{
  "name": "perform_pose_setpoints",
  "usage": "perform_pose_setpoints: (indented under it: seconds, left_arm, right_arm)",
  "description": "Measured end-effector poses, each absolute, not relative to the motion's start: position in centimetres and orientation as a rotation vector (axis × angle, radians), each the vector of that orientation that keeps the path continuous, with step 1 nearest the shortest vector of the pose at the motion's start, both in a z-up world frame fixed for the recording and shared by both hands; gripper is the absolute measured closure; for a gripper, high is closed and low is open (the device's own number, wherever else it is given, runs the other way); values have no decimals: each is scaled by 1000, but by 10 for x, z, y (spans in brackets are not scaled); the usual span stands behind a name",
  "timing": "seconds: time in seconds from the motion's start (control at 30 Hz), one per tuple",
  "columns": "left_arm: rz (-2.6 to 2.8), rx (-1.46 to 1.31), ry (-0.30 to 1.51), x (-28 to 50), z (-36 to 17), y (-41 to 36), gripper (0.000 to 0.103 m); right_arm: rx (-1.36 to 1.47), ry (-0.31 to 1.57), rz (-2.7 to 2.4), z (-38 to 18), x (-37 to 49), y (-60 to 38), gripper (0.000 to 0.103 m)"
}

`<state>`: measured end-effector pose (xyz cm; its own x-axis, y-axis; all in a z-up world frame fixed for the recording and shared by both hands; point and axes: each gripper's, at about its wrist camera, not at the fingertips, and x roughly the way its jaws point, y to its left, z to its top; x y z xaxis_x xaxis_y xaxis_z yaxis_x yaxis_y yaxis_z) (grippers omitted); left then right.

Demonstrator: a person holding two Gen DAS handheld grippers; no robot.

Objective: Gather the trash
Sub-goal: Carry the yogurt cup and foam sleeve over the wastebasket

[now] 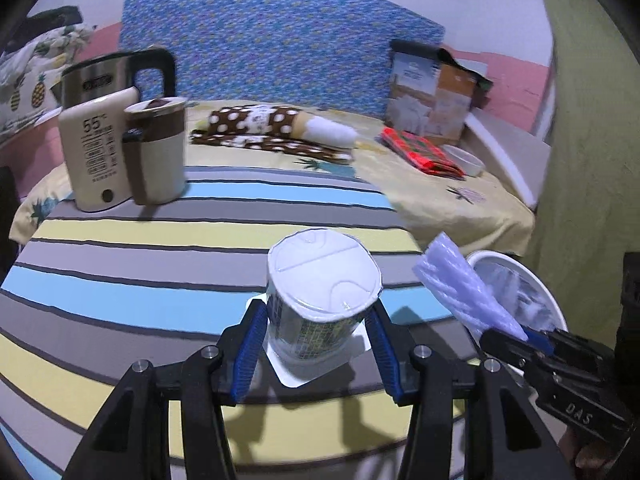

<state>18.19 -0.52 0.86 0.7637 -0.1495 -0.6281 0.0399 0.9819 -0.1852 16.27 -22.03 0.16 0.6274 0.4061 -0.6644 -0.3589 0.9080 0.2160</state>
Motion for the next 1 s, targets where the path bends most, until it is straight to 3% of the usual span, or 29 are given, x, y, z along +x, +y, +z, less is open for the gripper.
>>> perform_pose_setpoints:
  seconds: [1.0]
  left_arm:
    - [-400,-46,686,179,25,-156,52]
  right_arm:
    - [184,769,181,-8,140,-314,77]
